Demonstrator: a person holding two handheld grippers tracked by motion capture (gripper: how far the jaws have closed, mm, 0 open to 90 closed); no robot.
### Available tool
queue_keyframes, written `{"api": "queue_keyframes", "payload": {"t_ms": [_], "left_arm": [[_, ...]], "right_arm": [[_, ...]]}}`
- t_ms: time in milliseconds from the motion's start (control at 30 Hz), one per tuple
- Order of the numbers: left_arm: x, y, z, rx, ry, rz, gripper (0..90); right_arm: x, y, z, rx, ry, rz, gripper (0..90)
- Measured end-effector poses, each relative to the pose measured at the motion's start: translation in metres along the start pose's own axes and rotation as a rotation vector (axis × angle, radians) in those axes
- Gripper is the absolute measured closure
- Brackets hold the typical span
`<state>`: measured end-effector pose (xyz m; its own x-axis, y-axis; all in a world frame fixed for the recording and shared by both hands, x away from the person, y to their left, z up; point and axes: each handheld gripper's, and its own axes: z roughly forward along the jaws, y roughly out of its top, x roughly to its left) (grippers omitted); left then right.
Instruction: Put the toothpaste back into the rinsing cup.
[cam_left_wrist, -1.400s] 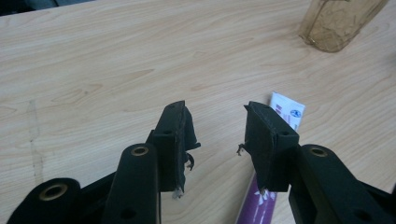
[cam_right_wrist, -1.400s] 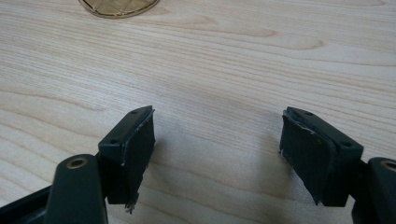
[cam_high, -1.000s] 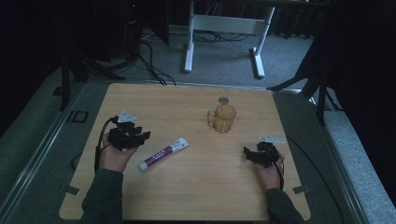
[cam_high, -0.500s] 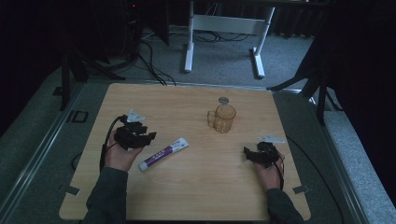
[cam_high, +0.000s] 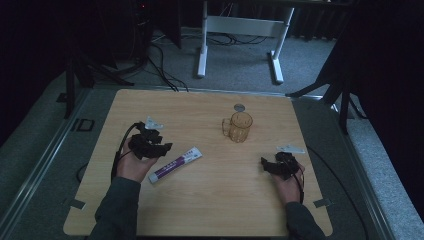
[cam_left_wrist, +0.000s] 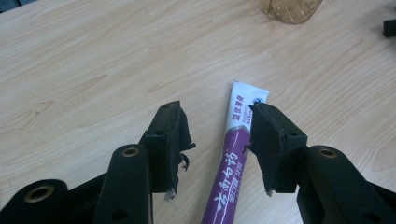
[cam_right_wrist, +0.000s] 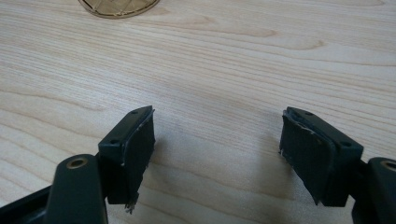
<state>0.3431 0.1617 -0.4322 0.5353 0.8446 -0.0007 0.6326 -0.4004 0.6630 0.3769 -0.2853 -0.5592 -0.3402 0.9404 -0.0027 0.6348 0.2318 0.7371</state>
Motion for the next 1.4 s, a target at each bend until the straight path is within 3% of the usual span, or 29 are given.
{"api": "queue_keyframes", "payload": {"t_ms": [133, 1133, 1400], "left_arm": [[-0.002, 0.004, 0.004, 0.037, 0.005, 0.019, 53.5], [-0.009, 0.014, 0.032, 0.196, -0.008, 0.043, 54.8], [-0.013, 0.014, 0.041, 0.239, -0.014, 0.076, 58.2]], "right_arm": [[0.000, 0.000, 0.000, 0.000, 0.000, 0.001, 26.4], [0.000, 0.000, 0.000, 0.000, 0.000, 0.002, 26.4], [0.000, 0.000, 0.000, 0.000, 0.000, 0.002, 26.4]]}}
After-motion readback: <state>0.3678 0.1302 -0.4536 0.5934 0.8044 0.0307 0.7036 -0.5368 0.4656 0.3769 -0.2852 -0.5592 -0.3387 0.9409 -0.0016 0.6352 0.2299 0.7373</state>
